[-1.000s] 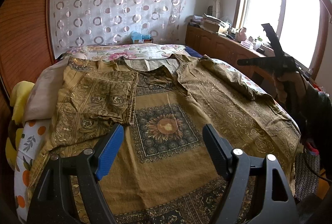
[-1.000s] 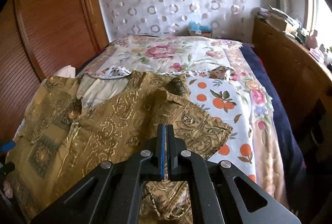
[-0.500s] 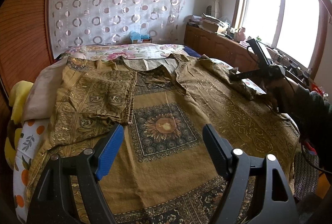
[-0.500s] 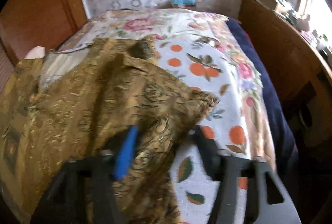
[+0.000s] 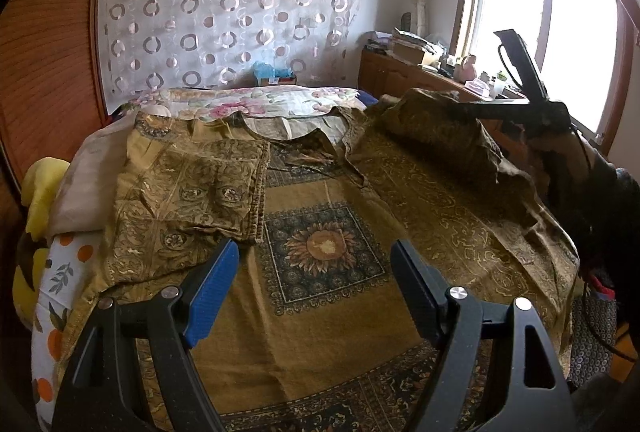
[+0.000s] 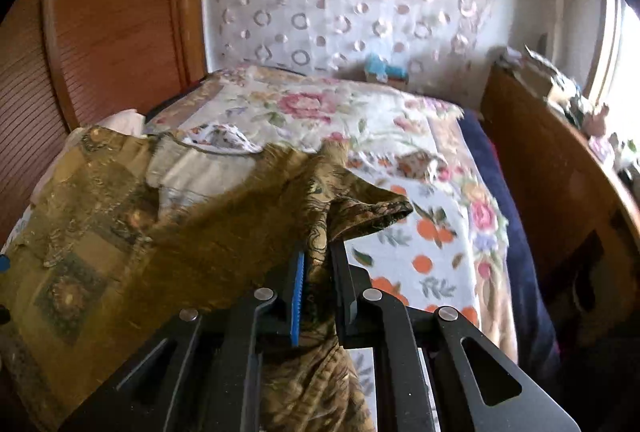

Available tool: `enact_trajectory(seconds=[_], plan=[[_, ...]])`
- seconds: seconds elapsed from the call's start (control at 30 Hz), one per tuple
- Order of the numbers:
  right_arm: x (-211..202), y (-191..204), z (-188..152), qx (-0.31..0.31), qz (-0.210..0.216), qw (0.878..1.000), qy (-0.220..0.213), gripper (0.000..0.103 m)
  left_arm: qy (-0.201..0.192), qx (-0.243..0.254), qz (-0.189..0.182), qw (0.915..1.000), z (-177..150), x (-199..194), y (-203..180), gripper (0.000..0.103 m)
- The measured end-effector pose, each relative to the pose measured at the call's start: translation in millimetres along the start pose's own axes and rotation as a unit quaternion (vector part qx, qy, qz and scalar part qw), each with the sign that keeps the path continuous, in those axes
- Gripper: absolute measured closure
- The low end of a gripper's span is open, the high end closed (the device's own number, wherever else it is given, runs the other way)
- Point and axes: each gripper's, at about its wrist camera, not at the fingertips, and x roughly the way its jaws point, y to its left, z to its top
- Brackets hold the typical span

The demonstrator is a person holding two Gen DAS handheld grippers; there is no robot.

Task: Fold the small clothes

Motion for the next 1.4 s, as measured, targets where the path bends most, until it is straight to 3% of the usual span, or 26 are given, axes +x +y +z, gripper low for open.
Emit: enact_trajectory(seconds=[0.13, 0.27, 0.33, 0.4, 0.47, 0.63, 0.77, 0.97, 1.27, 1.4], plan=[[1.6, 13.1, -7.1, -0.016, 0.004, 1.0, -0.002, 0.092, -0.001, 0.001, 0.002, 1.0, 1.3, -1.0, 1.7, 0.024], [0.2, 10.8, -17.1, -0.006, 0.074, 0.997, 0.015, 0.091, -0.001, -0.002, 0.003, 1.0, 0.6, -0.9, 3.8, 0.024], [-5.9, 13.6, -19.4, -0.019, 0.086, 0.996, 0.024, 0.079, -0.001, -0.003, 0.003, 1.0, 0.1, -1.3, 5.0, 0.024], [-14.5, 17.3, -22.5, -0.04, 0.08, 0.996, 0.012, 0.054, -0.001, -0.004, 0.003, 1.0, -0.4, -1.7, 5.2, 0.024], [-24.2, 14.0, -21.5, -0.043, 0.091, 0.995, 0.0, 0.048, -0.001, -0.004, 0.003, 1.0, -0.3, -1.7, 5.3, 0.024], [-28.1, -6.0, -27.7, -0.034, 0.058, 0.998, -0.015, 0.047, -0.001, -0.003, 0.003, 1.0, -0.8, -1.0, 5.4, 0.024], [-2.8, -21.2, -39.5, -0.025, 0.026, 0.999, 0.026, 0.048, -0.001, -0.006, 0.009, 0.9999, -0.5, -0.8, 6.8, 0.024], [30.3, -38.7, -54.2, -0.01, 0.009, 0.997, 0.079, 0.048, 0.002, -0.011, 0.013, 0.9999, -0.6, 0.2, 11.6, 0.024], [57.7, -32.2, -54.4, -0.01, 0.047, 0.994, 0.094, 0.048, 0.006, -0.005, 0.029, 0.9995, 14.2, 8.3, 31.0, 0.024], [77.3, -30.0, -49.3, -0.017, 0.053, 0.993, 0.1, 0.057, 0.007, -0.002, 0.035, 0.9994, 24.5, 14.5, 42.4, 0.024]])
